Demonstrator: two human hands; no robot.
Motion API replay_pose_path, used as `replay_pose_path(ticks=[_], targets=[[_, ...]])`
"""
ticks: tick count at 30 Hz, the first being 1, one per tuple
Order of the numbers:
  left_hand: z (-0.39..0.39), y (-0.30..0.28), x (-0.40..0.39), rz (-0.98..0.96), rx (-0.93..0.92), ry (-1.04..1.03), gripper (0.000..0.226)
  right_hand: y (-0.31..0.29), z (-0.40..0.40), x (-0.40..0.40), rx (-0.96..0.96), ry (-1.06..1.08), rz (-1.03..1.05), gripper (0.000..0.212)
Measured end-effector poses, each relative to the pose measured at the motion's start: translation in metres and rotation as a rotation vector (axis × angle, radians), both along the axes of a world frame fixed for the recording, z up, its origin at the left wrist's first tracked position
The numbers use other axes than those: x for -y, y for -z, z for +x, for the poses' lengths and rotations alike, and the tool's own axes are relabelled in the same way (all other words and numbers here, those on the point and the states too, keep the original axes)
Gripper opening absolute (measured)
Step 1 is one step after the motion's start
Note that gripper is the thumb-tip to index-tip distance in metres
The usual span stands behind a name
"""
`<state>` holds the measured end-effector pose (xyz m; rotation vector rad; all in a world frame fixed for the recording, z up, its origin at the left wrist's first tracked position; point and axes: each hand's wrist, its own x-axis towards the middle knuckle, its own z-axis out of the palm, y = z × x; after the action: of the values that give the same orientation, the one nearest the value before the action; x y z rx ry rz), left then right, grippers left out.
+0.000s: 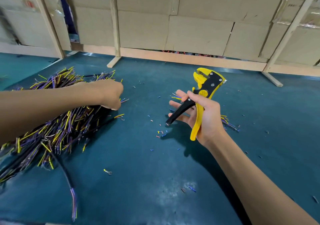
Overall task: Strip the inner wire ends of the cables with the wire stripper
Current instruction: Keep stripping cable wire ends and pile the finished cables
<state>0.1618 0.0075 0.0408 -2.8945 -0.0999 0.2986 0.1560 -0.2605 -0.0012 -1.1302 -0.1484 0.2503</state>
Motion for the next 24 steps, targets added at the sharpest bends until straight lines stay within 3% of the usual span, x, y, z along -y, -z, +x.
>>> replay_pose_path(ticks=[4, 7, 11, 14, 20, 24], targets=[[0.002, -0.005, 0.008, -0.081, 0.104, -0.001, 0.031, 0.003, 0.001, 0.002, 0.027, -0.039, 0.068, 0.018], [0.007, -0.020, 0.008, -0.211, 0.264, 0.077, 0.007, 0.004, 0.001, 0.000, 0.009, -0.043, 0.143, 0.015], [0.002, -0.030, 0.008, -0.407, 0.550, 0.411, 0.014, 0.007, 0.003, -0.006, 0.013, 0.051, 0.142, 0.015], [-0.010, -0.022, 0.020, -0.432, 0.785, 0.668, 0.018, 0.010, 0.005, -0.007, 0.050, 0.093, 0.095, 0.010], [-0.032, 0.034, 0.044, -0.644, 0.808, 0.710, 0.025, 0.010, 0.003, -0.006, 0.102, 0.087, 0.050, 0.004], [-0.039, 0.058, 0.050, -0.745, 0.781, 0.696, 0.028, 0.011, 0.002, -0.009, 0.140, 0.062, 0.003, 0.016]])
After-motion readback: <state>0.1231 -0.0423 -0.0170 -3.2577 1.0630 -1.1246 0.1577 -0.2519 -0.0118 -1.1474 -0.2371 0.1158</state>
